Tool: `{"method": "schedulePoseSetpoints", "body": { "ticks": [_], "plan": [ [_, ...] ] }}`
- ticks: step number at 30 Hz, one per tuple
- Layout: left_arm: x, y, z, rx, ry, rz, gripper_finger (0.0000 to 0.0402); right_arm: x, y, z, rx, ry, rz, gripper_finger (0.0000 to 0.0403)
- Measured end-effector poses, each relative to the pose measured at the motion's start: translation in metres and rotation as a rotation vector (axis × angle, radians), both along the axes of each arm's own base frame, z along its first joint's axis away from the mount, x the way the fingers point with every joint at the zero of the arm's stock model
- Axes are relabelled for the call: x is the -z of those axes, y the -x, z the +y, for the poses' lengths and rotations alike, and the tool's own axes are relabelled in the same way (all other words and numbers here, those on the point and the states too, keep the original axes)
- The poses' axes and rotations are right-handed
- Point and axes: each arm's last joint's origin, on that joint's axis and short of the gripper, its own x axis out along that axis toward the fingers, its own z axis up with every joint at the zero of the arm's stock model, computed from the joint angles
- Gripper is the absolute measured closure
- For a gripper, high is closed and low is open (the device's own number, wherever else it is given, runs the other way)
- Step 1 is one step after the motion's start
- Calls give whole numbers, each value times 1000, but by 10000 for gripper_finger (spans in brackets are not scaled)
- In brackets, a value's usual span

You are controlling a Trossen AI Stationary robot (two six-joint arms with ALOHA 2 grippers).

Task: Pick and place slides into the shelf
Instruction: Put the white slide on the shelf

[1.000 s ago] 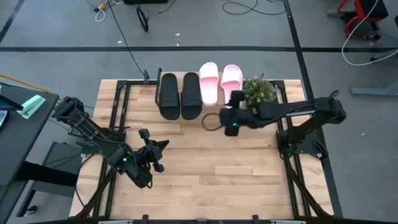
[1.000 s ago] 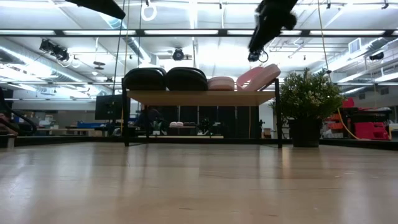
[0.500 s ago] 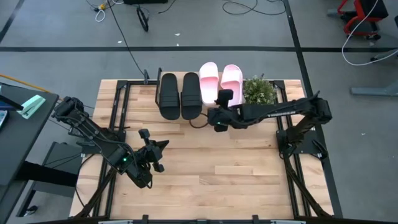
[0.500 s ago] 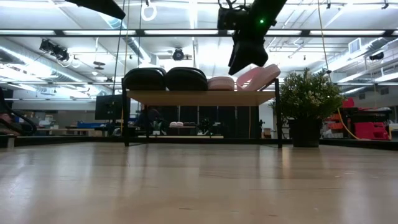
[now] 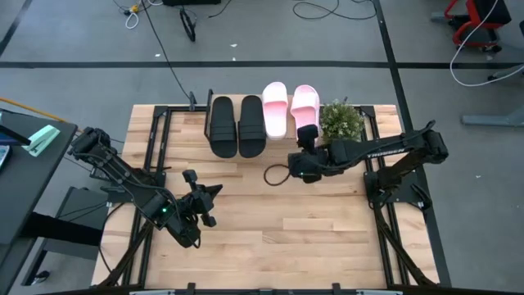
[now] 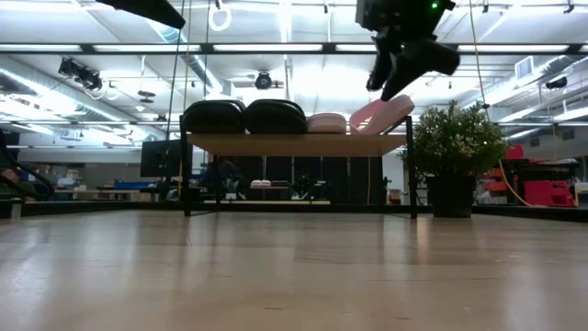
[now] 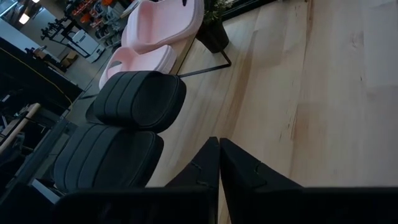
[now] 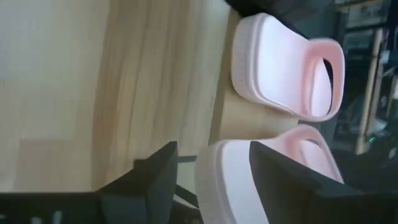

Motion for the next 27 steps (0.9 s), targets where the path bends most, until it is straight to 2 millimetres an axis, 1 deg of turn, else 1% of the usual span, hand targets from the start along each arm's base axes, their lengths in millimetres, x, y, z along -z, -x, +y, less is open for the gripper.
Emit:
{"method": "schedulePoseSetpoints", "body": {
  "ticks": [4,10,16,23,27],
  "plan": [
    [0,0,0,-2,4,-4,388,2,3,1,-30,51,70,179],
    [0,0,0,-2,4,-3,381,3,7,-5,-6,79,132,160],
    [0,0,0,-2,4,-2,378,5,13,-12,12,74,200,158],
    [0,0,0,-2,4,-2,389,5,13,-23,40,62,206,158],
    [0,0,0,-3,4,-3,387,5,13,-29,55,38,201,158]
  ]
}}
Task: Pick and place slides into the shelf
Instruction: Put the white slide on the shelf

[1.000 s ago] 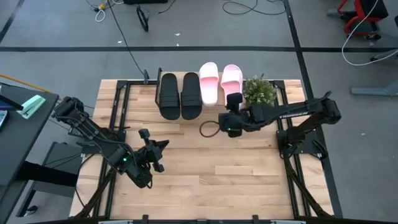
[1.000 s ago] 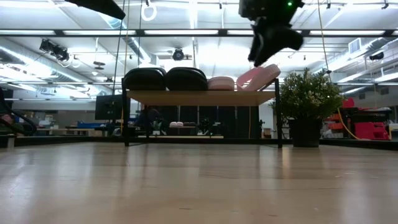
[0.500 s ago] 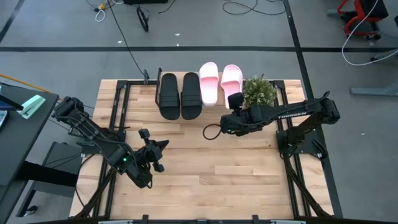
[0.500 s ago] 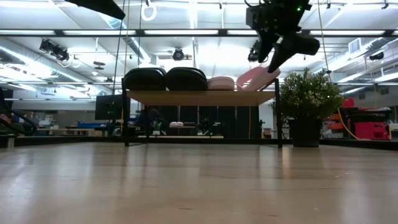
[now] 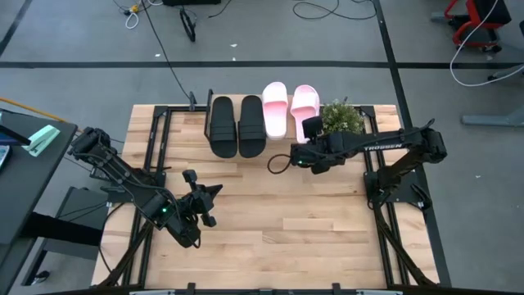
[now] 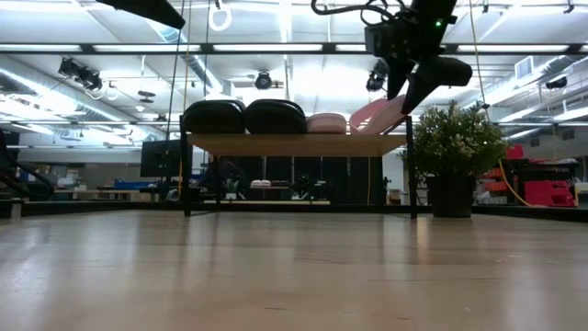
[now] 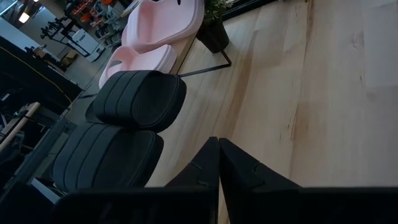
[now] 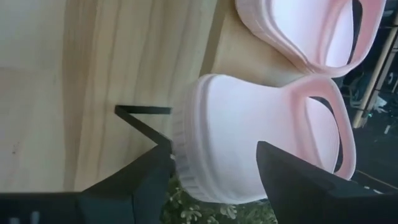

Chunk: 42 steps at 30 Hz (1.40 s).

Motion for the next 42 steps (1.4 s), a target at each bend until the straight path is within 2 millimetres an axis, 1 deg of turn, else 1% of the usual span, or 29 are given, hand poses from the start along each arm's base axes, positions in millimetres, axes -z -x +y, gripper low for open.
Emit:
{"method": "schedulePoseSetpoints", "body": {
  "ticks": [7,11,13,15,17,24,27,30,38,40,42],
  "plan": [
    [0,0,0,1,0,0,377,0,0,-7,7,-34,0,159],
    [0,0,0,0,0,0,383,1,0,-11,18,-41,1,161],
    [0,0,0,0,0,0,386,1,0,-13,24,-46,-1,169],
    [0,0,0,0,0,0,389,1,-1,-15,31,-64,-17,187],
    [0,0,0,1,0,0,389,1,-2,-17,36,-79,-39,214],
    [0,0,0,0,0,1,378,0,-5,-21,43,-98,-81,340],
    [0,0,0,0,-1,1,376,-1,-5,-22,59,-71,-88,344],
    [0,0,0,2,-4,4,379,-2,-8,-24,86,-20,-135,344],
    [0,0,0,3,-6,5,389,-7,-14,-24,76,65,-185,345],
    [0,0,0,3,-6,5,387,-10,-12,-24,82,88,-193,345],
    [0,0,0,3,-6,6,384,-17,-11,-24,80,113,-219,345]
  ]
}}
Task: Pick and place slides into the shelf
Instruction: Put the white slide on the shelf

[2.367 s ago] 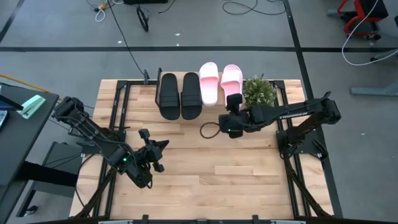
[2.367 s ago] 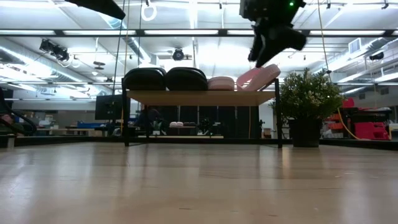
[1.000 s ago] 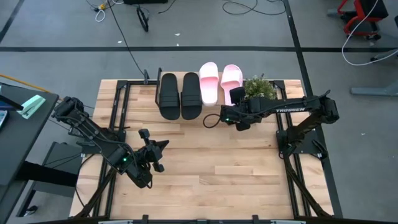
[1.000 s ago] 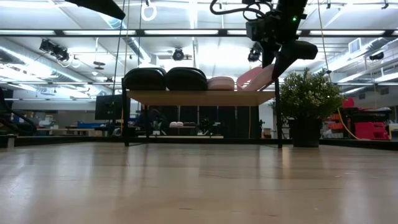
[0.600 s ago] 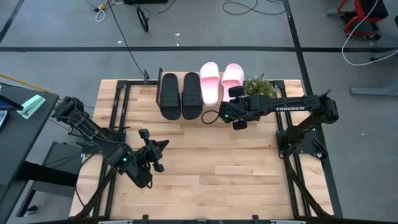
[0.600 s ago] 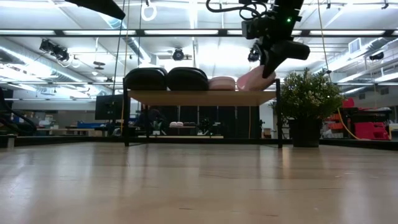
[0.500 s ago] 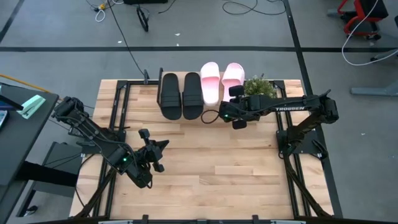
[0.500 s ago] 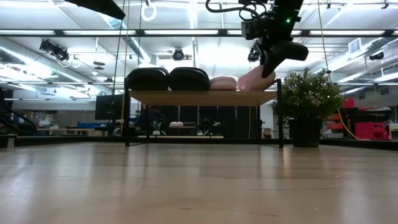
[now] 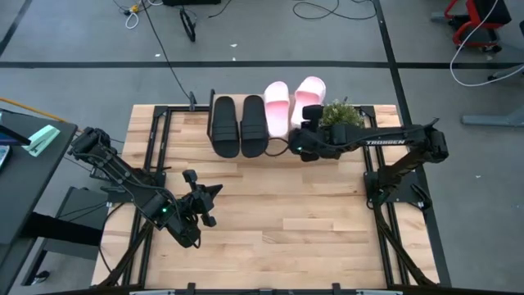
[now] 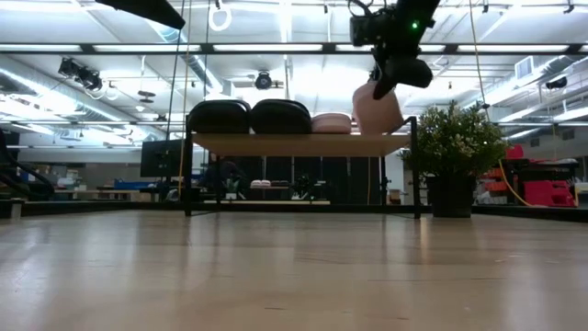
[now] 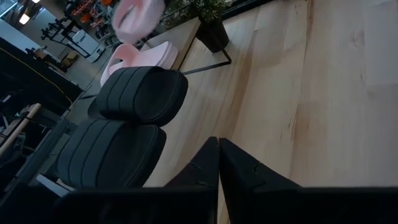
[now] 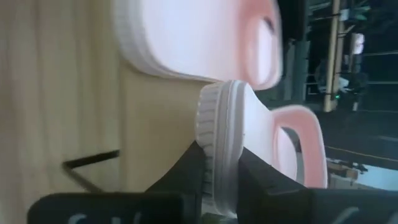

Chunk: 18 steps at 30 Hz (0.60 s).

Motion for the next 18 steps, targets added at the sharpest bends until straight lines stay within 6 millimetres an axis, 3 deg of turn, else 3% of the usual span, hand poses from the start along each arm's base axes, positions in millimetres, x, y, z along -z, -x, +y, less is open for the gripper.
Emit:
{"method": "schedulePoseSetpoints", "body": {
  "ticks": [6,10,18],
  "plan": [
    [0,0,0,0,-3,3,377,-33,6,1,-45,42,-165,346],
    [0,0,0,0,-2,3,384,-59,18,-3,-111,-35,-379,346],
    [0,0,0,-13,23,-18,387,-60,50,-29,-109,-119,-466,346]
  ]
}}
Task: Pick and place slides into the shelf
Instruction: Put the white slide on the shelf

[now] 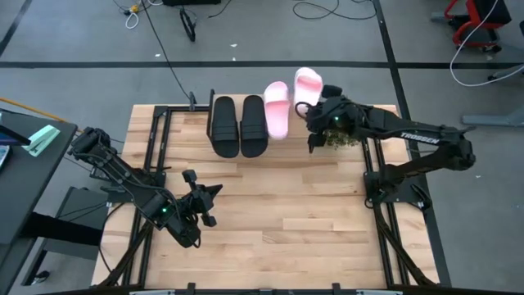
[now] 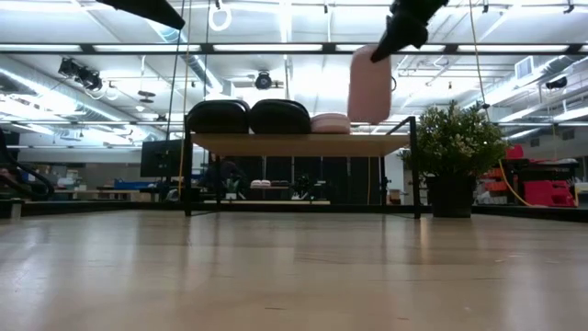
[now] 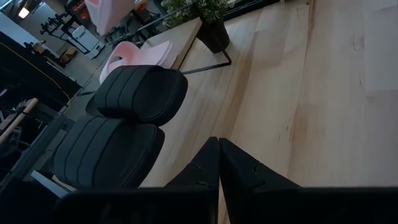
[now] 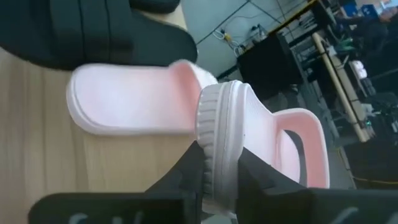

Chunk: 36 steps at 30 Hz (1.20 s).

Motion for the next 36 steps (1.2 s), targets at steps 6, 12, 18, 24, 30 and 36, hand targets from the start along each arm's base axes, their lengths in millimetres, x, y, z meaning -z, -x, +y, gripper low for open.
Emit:
{"method": "schedulePoseSetpoints", "body": {
  "ticks": [6,12,18,24,30,36],
  "plan": [
    [0,0,0,-8,17,-14,378,18,1,-16,-56,-24,25,348],
    [0,0,0,-19,40,-32,383,39,7,-34,-48,-36,58,348],
    [0,0,0,-29,61,-48,389,57,10,-42,-84,-96,79,350],
    [0,0,0,-30,89,-50,381,61,8,-42,-114,-95,49,350],
    [1,0,-1,-20,106,-37,381,50,4,-41,-148,-55,-55,350],
    [1,0,-1,-20,106,-36,390,49,4,-43,-153,-58,-83,350]
  ]
}}
